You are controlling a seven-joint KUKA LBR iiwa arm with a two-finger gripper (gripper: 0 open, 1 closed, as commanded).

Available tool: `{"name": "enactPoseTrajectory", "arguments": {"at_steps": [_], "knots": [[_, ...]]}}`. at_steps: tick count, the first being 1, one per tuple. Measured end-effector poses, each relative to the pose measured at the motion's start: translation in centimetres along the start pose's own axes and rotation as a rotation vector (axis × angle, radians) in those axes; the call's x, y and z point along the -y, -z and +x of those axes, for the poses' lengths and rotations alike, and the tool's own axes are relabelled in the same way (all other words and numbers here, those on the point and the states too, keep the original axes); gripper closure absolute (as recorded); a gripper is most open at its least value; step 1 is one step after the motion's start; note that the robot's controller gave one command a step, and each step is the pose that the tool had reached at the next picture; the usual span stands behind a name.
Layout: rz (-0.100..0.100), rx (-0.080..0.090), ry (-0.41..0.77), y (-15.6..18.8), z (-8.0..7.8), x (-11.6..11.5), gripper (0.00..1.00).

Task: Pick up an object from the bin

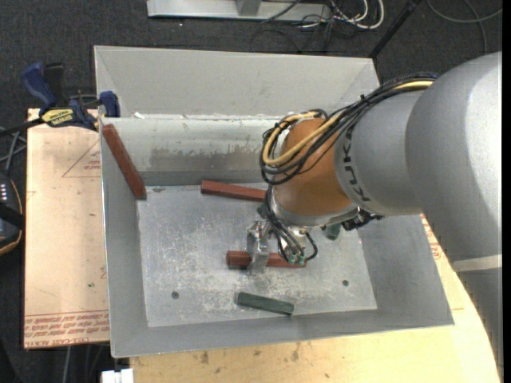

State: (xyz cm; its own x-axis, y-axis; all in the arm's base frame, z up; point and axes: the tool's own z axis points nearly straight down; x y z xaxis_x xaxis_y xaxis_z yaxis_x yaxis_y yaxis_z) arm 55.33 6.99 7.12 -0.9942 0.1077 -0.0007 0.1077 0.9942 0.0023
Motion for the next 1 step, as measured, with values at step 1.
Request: {"name": "enactPoseTrajectory", "arguments": {"at_steps": [1], "knots": [[0.000,0.000,0.000,0.00,0.00,0.00,1.00]]}}
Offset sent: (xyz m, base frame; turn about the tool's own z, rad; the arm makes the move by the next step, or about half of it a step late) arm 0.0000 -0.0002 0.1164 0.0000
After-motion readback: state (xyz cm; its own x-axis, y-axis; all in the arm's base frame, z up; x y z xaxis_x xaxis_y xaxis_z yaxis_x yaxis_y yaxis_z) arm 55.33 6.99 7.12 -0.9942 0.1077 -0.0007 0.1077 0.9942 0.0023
